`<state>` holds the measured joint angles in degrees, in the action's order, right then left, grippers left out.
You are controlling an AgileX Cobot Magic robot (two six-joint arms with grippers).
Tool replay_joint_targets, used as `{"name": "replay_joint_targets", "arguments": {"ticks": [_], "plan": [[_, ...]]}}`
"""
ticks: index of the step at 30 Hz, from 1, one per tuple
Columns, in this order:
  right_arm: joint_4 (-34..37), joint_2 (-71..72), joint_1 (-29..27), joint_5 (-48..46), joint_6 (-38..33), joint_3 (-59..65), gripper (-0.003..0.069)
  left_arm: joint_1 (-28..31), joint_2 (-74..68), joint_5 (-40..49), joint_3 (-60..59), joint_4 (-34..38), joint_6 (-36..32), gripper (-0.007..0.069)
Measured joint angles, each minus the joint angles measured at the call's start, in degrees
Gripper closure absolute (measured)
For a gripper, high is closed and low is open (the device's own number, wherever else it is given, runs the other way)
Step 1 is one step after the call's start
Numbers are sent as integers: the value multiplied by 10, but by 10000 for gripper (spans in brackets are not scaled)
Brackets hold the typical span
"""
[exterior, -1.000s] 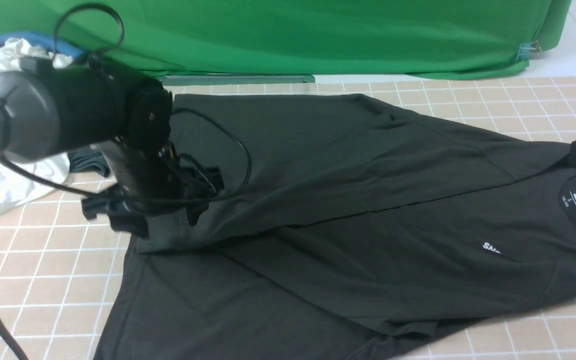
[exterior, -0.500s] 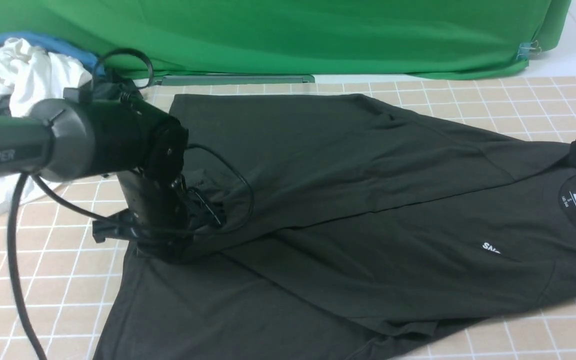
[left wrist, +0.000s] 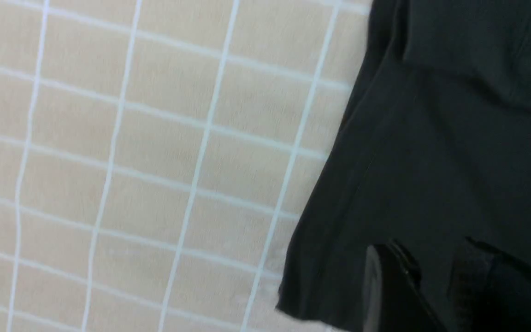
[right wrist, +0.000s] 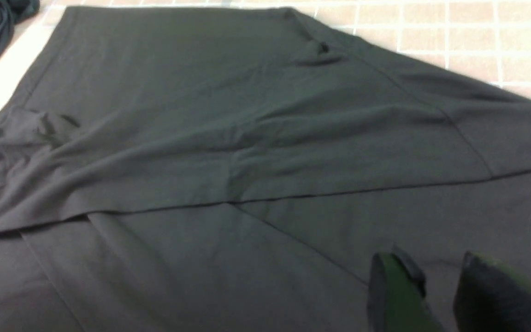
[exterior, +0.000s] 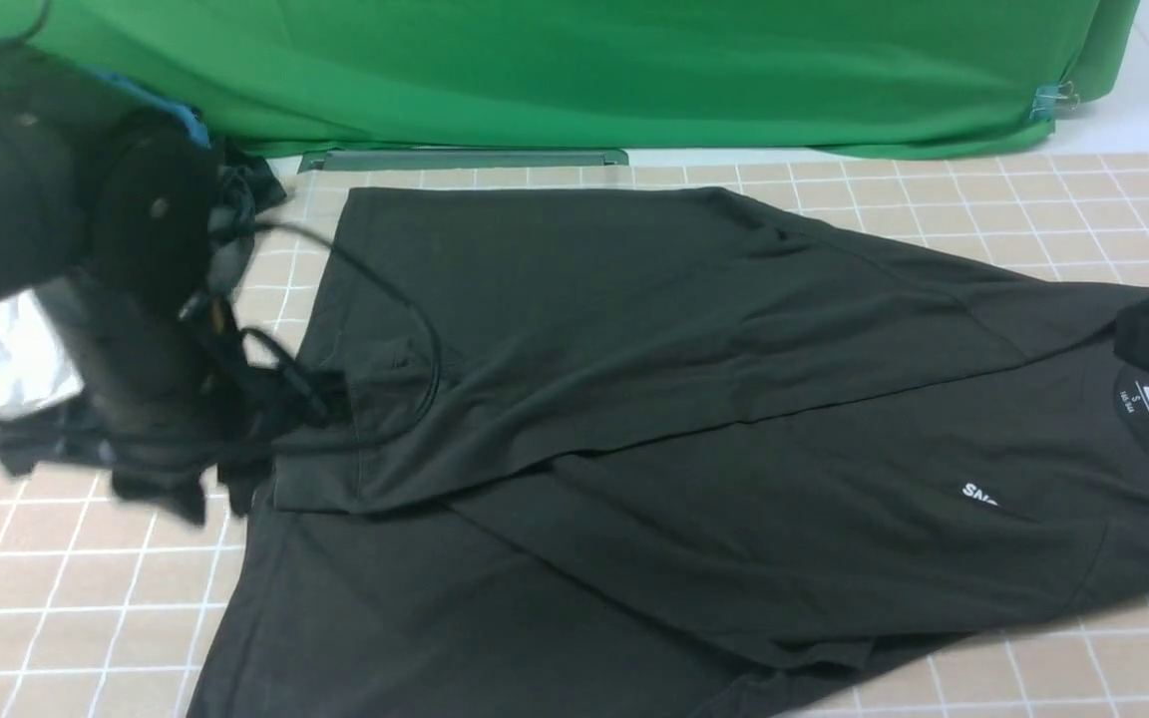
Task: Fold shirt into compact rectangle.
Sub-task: 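Grasp the near edge of the shirt at its hem and shoulder corners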
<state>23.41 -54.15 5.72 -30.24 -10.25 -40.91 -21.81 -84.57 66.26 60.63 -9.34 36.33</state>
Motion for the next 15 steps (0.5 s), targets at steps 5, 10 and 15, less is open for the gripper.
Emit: {"name": "replay_joint_targets", "arguments": {"ticks": [5, 10, 15], "plan": [[0, 0, 0, -1, 0, 0, 431, 0, 16, -8, -116, 60, -6, 259], [0, 0, 0, -3, 0, 0, 428, 0, 18, -117, -226, 93, -6, 121], [0, 0, 1, -3, 0, 0, 428, 0, 22, -212, -273, 99, -8, 59]]}}
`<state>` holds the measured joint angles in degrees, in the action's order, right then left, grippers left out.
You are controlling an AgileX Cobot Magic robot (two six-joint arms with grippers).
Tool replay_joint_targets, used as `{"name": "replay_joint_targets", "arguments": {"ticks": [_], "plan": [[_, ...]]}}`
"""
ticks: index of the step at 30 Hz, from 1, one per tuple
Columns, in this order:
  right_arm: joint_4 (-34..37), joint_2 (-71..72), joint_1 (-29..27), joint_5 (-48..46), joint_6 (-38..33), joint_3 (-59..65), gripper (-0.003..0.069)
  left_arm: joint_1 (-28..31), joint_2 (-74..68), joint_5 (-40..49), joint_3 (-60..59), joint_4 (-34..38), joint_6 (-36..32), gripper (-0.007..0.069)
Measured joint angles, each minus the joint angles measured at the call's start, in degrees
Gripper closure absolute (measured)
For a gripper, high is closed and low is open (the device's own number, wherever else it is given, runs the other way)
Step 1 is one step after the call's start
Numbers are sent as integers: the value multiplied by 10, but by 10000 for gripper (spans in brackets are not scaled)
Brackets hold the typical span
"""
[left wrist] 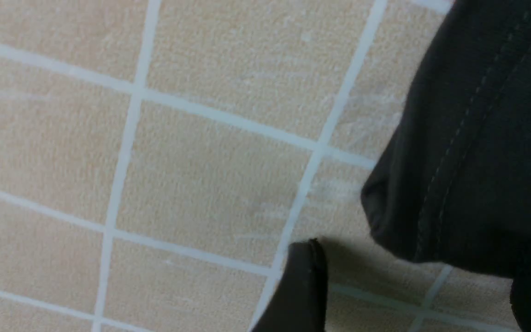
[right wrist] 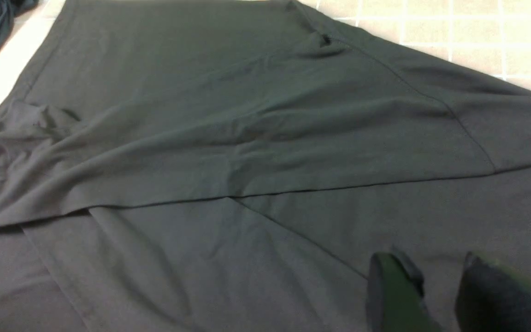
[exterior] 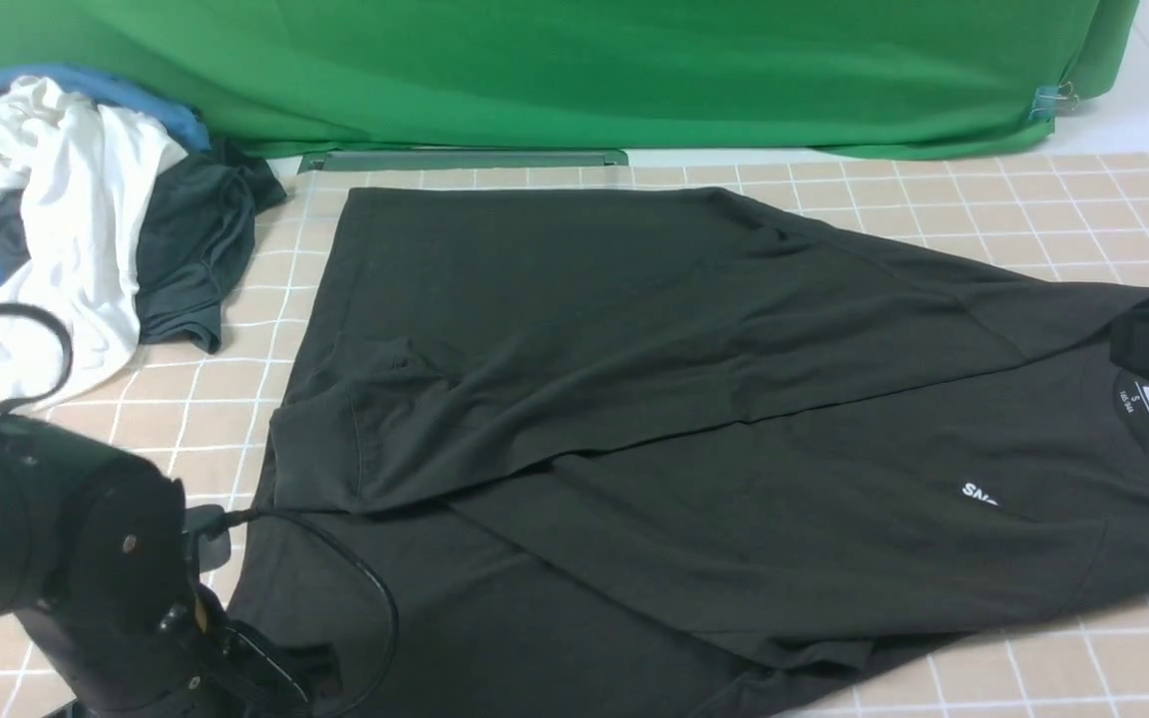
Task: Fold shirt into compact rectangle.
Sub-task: 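Grasp the near edge of the shirt at its hem and shoulder corners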
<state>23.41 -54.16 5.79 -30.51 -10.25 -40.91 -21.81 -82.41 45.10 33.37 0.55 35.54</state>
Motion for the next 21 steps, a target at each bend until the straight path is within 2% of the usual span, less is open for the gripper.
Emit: {"name": "replay_joint_targets", "arguments": {"ticks": [14, 21], "plan": [[0, 0, 0, 0, 0, 0, 425, 0, -3, -26, 21, -64, 4, 50], [0, 0, 0, 0, 0, 0, 424, 0, -6, -77, -7, -58, 47, 50]]}}
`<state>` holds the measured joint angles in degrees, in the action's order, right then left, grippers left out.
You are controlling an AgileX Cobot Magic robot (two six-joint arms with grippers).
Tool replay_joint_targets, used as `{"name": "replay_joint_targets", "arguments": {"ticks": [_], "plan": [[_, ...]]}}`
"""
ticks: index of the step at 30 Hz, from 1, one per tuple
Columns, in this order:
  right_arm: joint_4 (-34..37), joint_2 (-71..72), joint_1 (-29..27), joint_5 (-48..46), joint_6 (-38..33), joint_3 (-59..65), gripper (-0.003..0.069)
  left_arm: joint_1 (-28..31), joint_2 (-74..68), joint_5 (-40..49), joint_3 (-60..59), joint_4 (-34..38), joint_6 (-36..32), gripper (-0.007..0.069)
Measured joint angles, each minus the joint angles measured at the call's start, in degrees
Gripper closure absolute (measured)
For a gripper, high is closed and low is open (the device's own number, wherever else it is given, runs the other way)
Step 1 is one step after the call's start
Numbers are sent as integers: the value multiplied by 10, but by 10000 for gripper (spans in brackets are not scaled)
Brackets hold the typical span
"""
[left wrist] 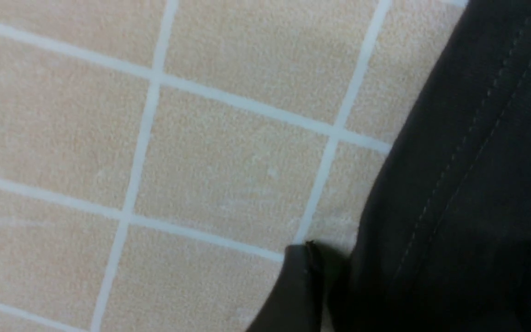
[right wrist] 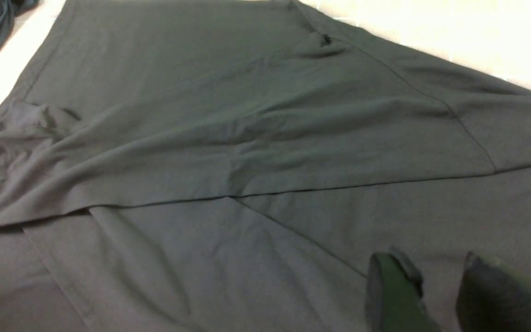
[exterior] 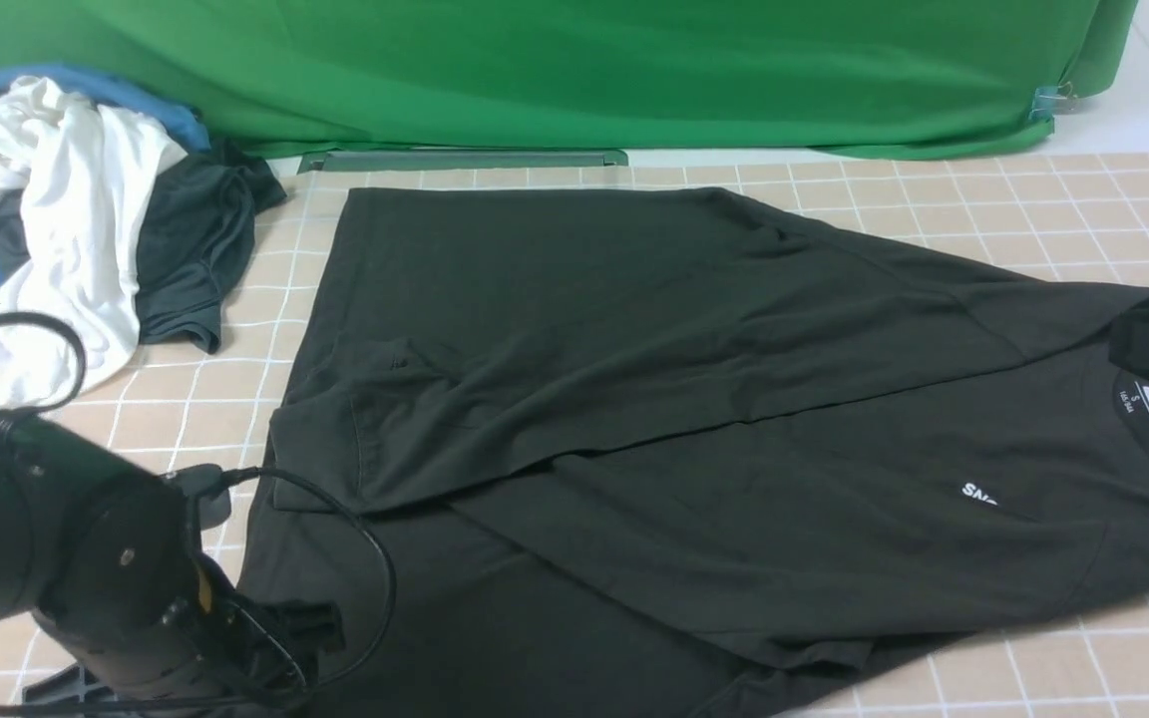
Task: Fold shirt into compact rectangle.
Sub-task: 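Grasp the near edge of the shirt at its hem and shoulder corners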
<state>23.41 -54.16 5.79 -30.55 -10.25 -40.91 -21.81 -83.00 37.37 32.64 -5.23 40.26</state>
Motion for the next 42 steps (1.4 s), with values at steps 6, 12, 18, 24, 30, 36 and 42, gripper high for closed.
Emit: {"name": "replay_joint_targets", "arguments": {"ticks": [6, 12, 18, 24, 30, 36, 42], "plan": [[0, 0, 0, 1, 0, 0, 424, 1, -4, -13, -8, 15, -7, 144], [-1, 0, 0, -1, 0, 0, 424, 1, -5, -14, -7, 20, -12, 431], [-24, 0, 0, -86, -1, -2, 424, 1, 11, -3, 0, 34, -19, 592], [-140, -45, 0, -237, 5, -31, 587, 1, 58, 57, 42, 58, -26, 592], [-214, -161, -14, -282, 52, -33, 634, 1, 90, 85, 69, 52, -31, 592], [-219, -250, -57, -265, 70, -35, 634, 1, 91, 95, 69, 48, -42, 592], [-220, -279, -149, -272, 84, -70, 634, 1, 91, 112, 69, 40, -47, 592]]}}
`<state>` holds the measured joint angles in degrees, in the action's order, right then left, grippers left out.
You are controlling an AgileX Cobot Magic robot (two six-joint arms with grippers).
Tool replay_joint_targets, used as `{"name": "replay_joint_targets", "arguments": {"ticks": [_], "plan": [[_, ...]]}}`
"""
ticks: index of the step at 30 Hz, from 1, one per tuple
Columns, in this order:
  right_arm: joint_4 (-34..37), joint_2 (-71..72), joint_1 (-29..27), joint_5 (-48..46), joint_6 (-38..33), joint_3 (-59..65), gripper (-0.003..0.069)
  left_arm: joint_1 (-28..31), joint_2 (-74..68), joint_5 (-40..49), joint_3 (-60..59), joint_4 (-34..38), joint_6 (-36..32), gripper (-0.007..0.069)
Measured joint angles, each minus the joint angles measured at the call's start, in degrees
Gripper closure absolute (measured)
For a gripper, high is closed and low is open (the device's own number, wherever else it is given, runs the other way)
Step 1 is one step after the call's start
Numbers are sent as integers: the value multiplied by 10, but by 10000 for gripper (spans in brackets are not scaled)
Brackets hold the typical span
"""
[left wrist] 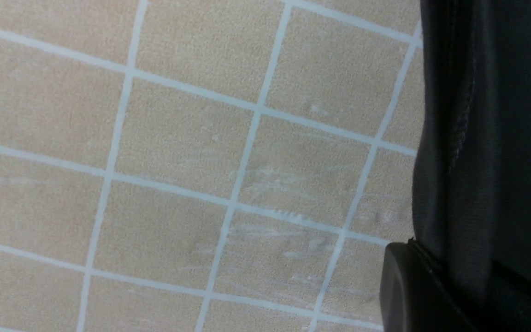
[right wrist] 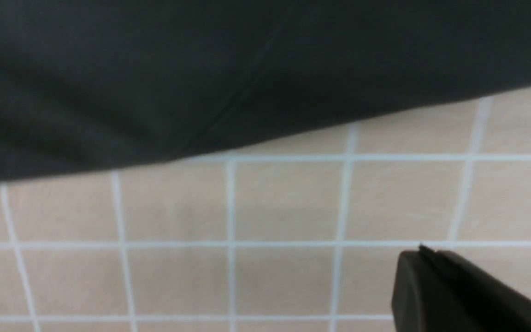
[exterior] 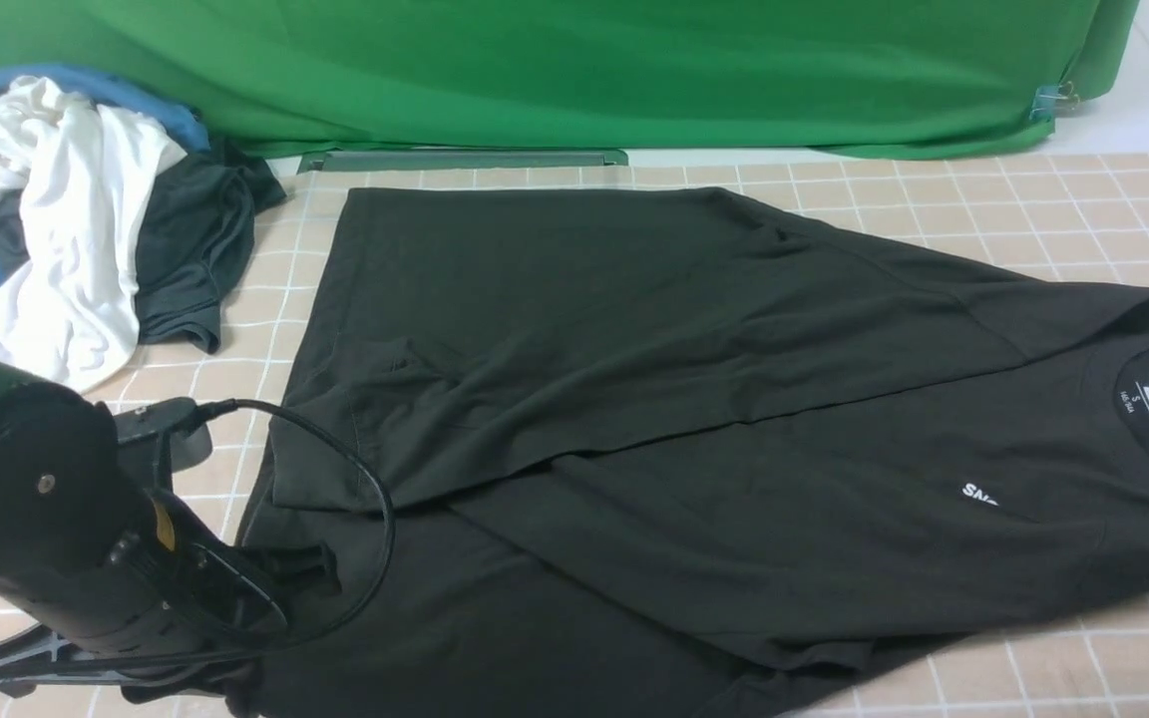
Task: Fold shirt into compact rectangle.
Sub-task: 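Grasp the near edge of the shirt at its hem and shoulder corners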
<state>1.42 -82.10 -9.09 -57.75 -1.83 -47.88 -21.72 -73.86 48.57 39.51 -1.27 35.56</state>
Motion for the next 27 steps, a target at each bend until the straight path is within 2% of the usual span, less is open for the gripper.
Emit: {"name": "replay_joint_targets", "arguments": {"ticks": [5, 8, 14, 16, 21, 27], "plan": [[1, -1, -58, 7, 9, -26, 627, 0, 0, -2, 0, -19, -3, 592], [1, -14, -92, 21, 18, -26, 562, 0, 0, -10, 1, -27, -9, 592], [0, -53, -107, 84, 34, -26, 191, 0, 0, -26, 1, -29, -27, 592], [0, -57, -107, 109, 39, -26, 154, 0, 0, -27, 1, -31, -28, 592], [1, -82, -107, 153, 61, -26, 158, 0, 0, -27, 1, -33, -28, 592], [30, -134, -107, 153, 72, -26, 160, 0, 0, -27, 1, -33, -28, 592]]}}
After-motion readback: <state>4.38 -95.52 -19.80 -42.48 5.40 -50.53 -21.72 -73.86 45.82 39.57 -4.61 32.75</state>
